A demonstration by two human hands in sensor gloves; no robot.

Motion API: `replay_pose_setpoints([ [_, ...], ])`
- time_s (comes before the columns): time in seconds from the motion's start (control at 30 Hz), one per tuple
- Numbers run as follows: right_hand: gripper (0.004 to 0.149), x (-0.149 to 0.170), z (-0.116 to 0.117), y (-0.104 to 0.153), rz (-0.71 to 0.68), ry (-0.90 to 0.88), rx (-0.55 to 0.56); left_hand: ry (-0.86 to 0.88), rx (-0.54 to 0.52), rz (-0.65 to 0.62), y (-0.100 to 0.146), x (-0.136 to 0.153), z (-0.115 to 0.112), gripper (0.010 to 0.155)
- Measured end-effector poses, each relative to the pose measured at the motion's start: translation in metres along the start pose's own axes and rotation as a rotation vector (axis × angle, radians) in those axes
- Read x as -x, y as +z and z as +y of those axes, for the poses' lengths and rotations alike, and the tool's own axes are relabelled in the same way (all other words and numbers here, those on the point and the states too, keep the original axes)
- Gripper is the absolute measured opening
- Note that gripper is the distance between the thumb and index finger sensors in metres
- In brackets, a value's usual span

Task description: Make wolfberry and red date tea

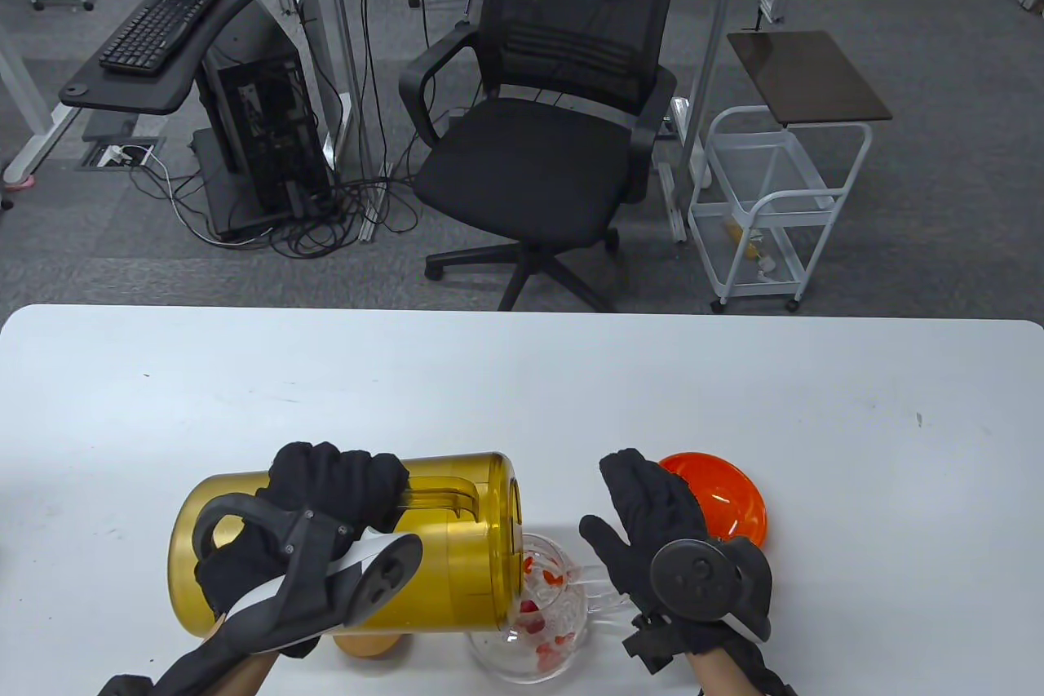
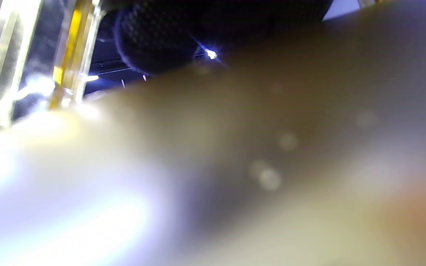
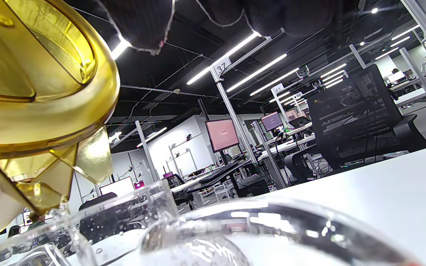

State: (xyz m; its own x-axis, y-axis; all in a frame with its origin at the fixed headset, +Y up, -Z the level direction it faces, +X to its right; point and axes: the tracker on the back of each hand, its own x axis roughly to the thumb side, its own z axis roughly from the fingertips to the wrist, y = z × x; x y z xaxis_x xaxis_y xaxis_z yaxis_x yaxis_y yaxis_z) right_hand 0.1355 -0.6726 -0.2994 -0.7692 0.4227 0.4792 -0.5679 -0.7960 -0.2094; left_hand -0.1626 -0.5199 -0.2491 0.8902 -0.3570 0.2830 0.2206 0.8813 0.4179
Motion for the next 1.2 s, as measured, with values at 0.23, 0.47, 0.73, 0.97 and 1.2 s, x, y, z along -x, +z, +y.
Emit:
replay_pose_setpoints([
  [0.23, 0.069, -0.0002, -0.0003, -0.0001, -0.001, -0.001, 0.001, -0.006, 0.002, -0.001, 0.0002, -0.0008, 0.0003, 0.031],
  [0.47, 0.069, -0.0001, -0.0005, 0.0000, -0.002, -0.003, 0.000, -0.009, -0.005, 0.001, -0.0003, -0.0011, 0.0012, 0.031],
  [0.73, 0.069, 0.0001, -0.0010, 0.0000, 0.000, -0.007, 0.004, -0.016, -0.010, -0.002, -0.0010, -0.0023, 0.0024, 0.031],
  [0.97, 0.069, 0.0001, -0.0010, 0.0000, -0.002, -0.009, 0.005, -0.019, -0.011, -0.004, -0.0014, -0.0032, 0.0032, 0.031],
  [1.2, 0.069, 0.0002, -0.0010, 0.0001, -0.005, -0.011, 0.005, -0.021, -0.007, -0.006, -0.0013, -0.0047, 0.0034, 0.031],
])
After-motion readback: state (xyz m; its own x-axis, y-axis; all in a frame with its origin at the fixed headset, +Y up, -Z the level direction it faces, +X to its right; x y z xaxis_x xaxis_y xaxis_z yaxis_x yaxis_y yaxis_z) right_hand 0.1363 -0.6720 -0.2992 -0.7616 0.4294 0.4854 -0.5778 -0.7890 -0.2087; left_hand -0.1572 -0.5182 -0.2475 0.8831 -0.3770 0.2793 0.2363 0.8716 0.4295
